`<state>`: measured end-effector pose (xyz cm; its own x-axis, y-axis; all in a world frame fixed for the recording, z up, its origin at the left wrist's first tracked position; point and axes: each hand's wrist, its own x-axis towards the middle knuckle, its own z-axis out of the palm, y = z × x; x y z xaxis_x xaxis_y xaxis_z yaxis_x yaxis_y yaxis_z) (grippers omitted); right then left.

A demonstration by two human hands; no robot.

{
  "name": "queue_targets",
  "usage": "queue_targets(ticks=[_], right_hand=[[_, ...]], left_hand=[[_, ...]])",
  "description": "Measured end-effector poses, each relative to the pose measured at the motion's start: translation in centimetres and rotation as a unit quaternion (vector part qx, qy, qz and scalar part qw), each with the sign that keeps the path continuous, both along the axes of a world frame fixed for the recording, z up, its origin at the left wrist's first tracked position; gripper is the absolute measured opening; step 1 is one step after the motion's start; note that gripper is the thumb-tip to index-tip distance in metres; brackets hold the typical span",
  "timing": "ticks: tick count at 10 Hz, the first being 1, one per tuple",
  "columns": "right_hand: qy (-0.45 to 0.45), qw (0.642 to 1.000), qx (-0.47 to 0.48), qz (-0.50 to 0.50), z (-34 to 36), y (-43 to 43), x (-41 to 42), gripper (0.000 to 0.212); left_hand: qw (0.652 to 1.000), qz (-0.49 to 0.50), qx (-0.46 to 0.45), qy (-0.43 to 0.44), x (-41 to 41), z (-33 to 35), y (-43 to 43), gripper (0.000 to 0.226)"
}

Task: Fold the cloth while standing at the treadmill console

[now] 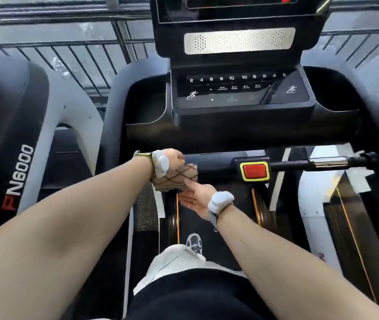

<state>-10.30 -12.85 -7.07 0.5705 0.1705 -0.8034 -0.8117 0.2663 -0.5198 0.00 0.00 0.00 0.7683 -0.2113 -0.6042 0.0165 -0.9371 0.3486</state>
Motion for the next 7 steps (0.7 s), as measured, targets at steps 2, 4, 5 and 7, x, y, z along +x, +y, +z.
queue_targets(ticks=[2, 4, 5, 7], right_hand=[[-0.020, 0.998, 0.035, -0.058, -2.0, 3.9, 0.5, 0.057], [-0.044, 0.984, 0.067, -0.157, -2.4, 5.1, 0.8, 0.045], [-0.047, 0.978, 0.039, -0.199, -2.0, 4.1, 1.0, 0.034], [-0.021, 0.964, -0.036, -0.264, -1.6, 0.5, 1.3, 0.038]], left_hand=[[0.992, -0.098, 0.022, 0.080, 0.2, -1.4, 2.9, 0.036], [0.993, -0.037, -0.086, 0.068, 1.9, -3.6, 3.3, 0.017], [0.985, -0.041, -0.149, 0.077, 1.7, -3.4, 2.3, 0.019], [0.988, -0.093, -0.125, 0.017, 0.8, -2.8, -2.3, 0.026]])
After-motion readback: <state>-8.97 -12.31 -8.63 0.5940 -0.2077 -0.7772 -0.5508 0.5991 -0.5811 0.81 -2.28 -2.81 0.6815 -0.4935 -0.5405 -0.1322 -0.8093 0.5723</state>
